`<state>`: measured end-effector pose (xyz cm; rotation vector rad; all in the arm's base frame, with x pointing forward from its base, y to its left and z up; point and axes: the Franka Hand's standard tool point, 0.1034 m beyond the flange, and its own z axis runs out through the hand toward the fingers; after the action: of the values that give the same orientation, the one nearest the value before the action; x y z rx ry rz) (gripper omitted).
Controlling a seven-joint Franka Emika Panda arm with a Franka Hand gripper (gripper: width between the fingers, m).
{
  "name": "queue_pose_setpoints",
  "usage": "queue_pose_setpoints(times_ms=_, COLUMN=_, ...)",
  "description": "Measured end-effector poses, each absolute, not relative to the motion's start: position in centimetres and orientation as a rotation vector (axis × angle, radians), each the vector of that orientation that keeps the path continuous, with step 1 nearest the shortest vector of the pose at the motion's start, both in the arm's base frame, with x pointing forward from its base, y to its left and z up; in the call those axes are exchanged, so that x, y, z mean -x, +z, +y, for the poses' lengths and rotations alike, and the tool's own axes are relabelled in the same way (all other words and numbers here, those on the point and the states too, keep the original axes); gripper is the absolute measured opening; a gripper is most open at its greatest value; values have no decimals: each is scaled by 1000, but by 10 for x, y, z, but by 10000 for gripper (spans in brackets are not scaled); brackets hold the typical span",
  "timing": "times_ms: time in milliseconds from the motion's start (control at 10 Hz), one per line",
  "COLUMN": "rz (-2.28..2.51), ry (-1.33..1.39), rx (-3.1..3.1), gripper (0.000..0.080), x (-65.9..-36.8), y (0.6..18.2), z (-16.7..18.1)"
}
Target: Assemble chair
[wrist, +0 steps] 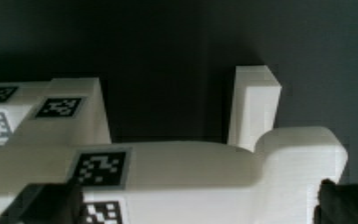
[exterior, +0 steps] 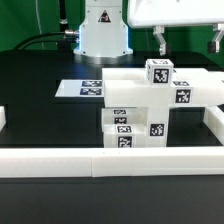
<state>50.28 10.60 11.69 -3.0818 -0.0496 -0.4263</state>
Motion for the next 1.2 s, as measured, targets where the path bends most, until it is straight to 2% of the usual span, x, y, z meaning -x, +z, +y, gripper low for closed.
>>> queue_pose_setpoints(times_ms=400, rz=-184, ry=-449, rx=3112, gripper=649, x=-489, y=98, z=93)
queue_pose_setpoints(times_ms=700, rz=-124, ry=-144, rx=3130, gripper=649, x=-478, y=81, z=99)
queue_pose_setpoints(times_ms=900, rz=-119, ry=69, rx=3121, gripper=649, x=-477, y=82, z=102)
queue_pose_setpoints(times_ms=1000, rz=-118, ry=129, rx=3116, gripper=649, x=-477, y=81, z=101)
queue_pose_setpoints(times_ms=1200, rz=-123, ry=84, rx=3129, gripper=649, x=-474, y=72, z=96)
